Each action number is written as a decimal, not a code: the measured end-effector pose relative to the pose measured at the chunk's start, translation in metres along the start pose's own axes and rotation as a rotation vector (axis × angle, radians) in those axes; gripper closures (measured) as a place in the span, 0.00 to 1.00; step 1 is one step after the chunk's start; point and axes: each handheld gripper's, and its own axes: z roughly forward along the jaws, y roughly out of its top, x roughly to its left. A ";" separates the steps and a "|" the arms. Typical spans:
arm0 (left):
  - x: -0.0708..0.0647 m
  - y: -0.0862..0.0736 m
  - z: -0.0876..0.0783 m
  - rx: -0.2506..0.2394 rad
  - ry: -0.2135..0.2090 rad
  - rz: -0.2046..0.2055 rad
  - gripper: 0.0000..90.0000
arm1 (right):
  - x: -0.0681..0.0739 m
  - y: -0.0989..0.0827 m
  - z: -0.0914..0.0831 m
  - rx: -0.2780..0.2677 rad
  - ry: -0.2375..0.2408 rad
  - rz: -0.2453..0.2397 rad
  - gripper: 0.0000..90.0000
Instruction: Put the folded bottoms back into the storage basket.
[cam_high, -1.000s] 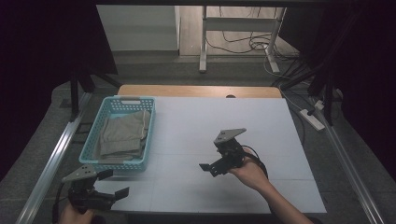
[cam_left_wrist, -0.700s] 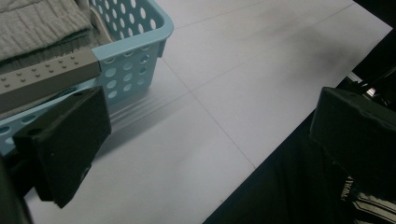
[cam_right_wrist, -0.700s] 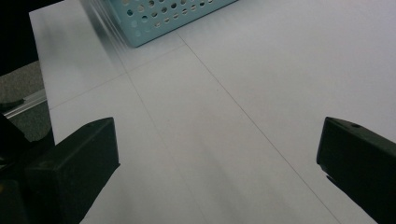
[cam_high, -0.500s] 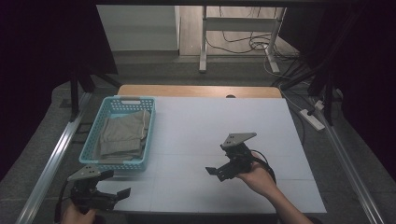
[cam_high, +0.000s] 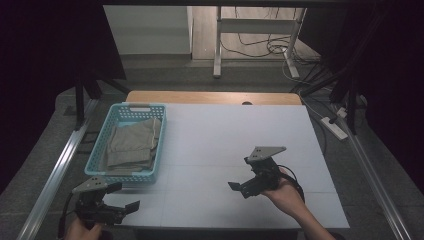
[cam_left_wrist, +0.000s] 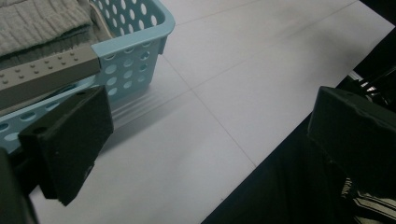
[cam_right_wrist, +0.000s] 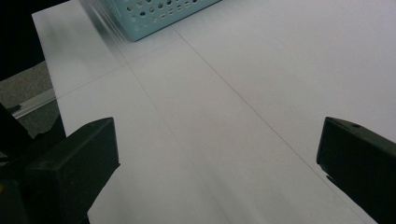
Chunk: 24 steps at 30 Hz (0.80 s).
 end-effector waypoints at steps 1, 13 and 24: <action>0.000 0.000 0.000 -0.001 -0.001 0.000 0.01 | 0.000 0.000 -0.001 0.000 -0.005 0.000 0.00; 0.005 -0.002 -0.003 -0.030 -0.053 -0.020 0.00 | 0.002 -0.012 -0.015 0.004 -0.022 0.017 0.00; 0.004 -0.001 -0.002 -0.022 -0.049 -0.010 0.00 | -0.002 -0.027 -0.036 -0.012 -0.074 0.044 0.00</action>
